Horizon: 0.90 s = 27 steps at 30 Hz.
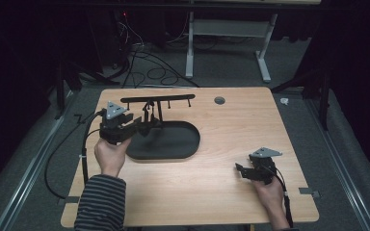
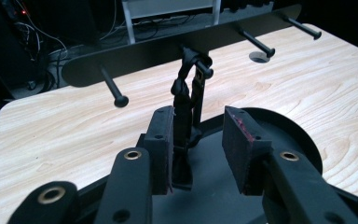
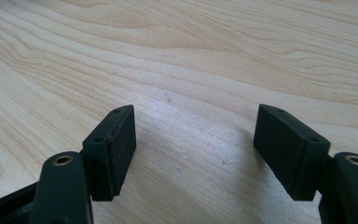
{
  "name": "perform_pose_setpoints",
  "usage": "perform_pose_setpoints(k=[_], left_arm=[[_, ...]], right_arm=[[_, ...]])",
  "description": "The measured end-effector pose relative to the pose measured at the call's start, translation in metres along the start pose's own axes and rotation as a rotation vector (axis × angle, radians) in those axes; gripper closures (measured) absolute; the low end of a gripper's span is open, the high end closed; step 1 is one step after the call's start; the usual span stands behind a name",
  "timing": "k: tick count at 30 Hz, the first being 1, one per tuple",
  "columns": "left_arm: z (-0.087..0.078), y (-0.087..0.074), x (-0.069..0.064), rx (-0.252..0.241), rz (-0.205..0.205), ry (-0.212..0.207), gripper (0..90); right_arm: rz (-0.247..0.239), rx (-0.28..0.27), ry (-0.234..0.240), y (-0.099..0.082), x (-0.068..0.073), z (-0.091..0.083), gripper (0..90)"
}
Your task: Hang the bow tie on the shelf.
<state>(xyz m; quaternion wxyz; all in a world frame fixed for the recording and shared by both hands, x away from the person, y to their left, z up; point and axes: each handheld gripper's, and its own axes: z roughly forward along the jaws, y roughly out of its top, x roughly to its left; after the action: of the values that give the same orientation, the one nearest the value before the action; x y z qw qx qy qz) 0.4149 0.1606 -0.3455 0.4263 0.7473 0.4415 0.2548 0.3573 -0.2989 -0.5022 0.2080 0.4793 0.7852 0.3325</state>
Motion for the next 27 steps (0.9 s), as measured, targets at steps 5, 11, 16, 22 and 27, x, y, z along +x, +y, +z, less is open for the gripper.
perform_pose_setpoints(k=[5,11,16,22,27], left_arm=[[-0.003,-0.004,0.001,0.0,-0.009,-0.001,63.1],[-0.007,-0.01,0.002,0.0,-0.016,-0.001,62.8],[-0.009,-0.014,0.002,0.0,-0.02,0.0,62.7],[-0.013,-0.02,0.003,-0.003,-0.03,0.002,62.5],[-0.016,-0.024,0.003,-0.002,-0.032,0.009,62.5]], right_arm=[[0.0,0.0,0.0,0.0,0.0,0.0,31.3],[0.0,0.0,0.0,0.0,0.0,0.0,31.3],[0.0,0.0,0.0,0.0,0.0,0.0,31.3],[0.0,0.0,0.0,0.0,0.0,0.0,31.3],[0.0,0.0,0.0,0.0,0.0,0.0,31.3]])
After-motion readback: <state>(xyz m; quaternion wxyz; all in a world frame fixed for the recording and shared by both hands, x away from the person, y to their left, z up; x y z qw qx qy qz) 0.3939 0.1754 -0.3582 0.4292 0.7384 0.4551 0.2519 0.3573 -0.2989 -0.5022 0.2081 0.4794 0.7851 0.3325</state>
